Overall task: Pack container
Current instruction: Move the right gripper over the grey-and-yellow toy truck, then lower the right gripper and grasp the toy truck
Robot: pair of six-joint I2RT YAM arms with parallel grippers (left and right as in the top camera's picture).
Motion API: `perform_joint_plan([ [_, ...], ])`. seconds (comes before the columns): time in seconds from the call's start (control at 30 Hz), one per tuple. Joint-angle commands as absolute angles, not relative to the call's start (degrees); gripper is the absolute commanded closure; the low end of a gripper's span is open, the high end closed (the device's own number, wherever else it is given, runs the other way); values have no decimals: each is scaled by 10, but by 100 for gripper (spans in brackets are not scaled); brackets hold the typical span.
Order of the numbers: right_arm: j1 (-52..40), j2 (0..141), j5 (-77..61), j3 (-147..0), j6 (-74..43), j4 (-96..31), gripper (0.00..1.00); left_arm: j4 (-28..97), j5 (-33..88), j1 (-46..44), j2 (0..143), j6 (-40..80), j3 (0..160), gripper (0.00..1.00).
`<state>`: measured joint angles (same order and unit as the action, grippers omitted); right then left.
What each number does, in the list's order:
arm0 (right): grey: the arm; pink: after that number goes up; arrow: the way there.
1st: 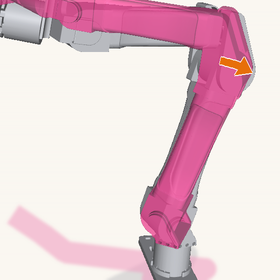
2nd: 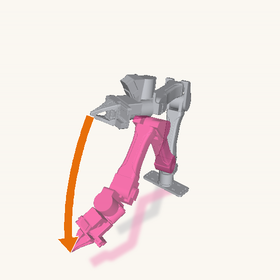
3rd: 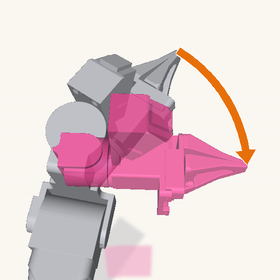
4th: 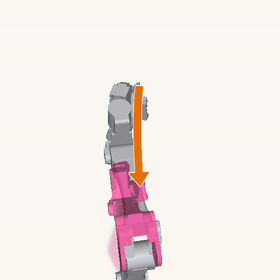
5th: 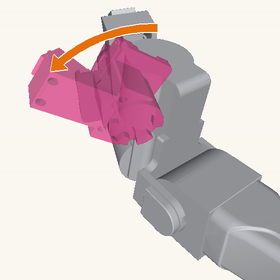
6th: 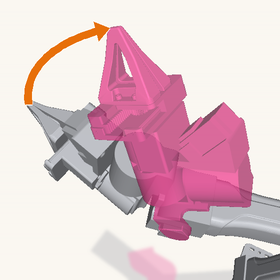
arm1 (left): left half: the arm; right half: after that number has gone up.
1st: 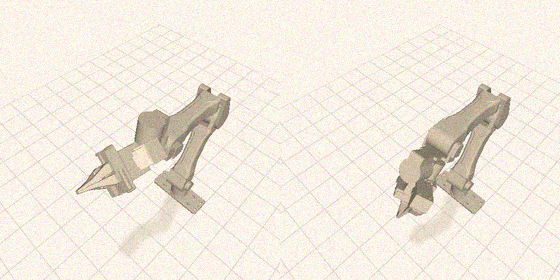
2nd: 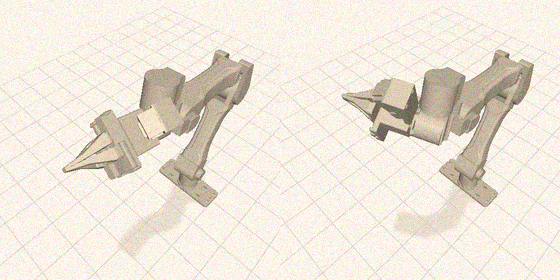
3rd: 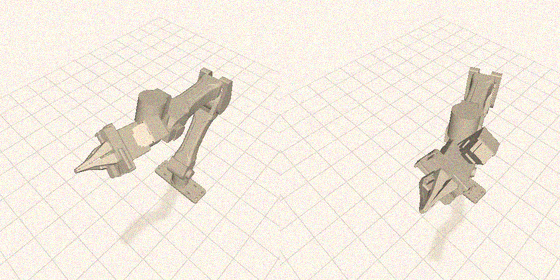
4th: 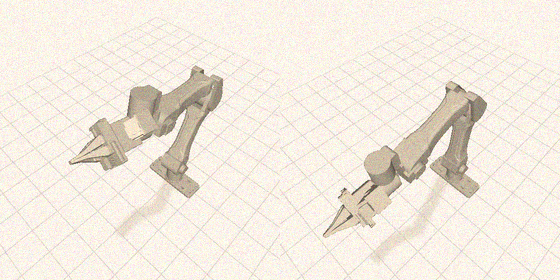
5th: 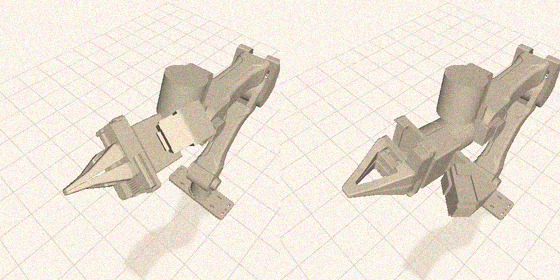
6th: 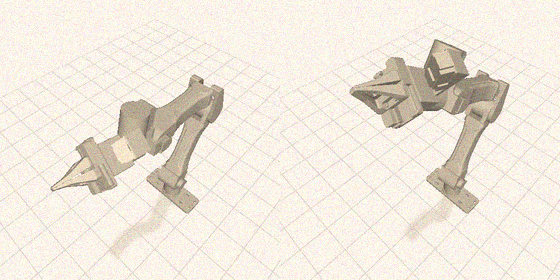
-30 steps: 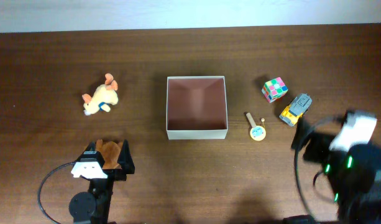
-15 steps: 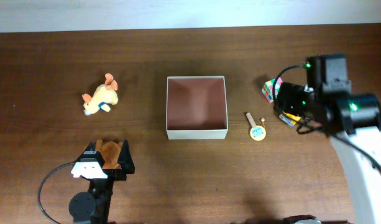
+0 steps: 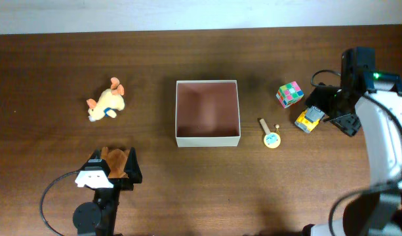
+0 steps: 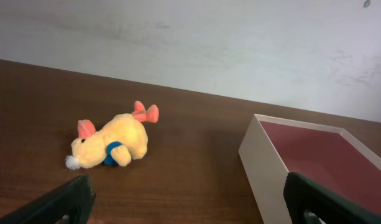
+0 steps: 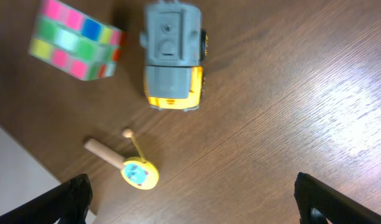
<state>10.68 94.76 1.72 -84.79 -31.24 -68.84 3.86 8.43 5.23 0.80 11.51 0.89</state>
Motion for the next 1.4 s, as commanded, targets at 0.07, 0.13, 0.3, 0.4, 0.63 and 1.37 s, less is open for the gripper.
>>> perform_joint_plan([
  [0.07,135,991,-9,-857,-272,-697,1,39,92,53,3,106,5,1],
  [0.13,136,992,4,-857,-272,-695,1,39,92,53,3,106,5,1],
  [0.3,136,995,25,-857,-234,-664,1,39,92,53,3,106,5,1],
  [0.4,136,1002,33,-857,-227,-648,1,39,92,53,3,106,5,1],
  [0.63,136,1027,35,-856,-227,-614,1,39,92,53,3,106,5,1],
  [1.37,136,1170,26,-855,-227,-556,5,39,92,53,3,106,5,1],
])
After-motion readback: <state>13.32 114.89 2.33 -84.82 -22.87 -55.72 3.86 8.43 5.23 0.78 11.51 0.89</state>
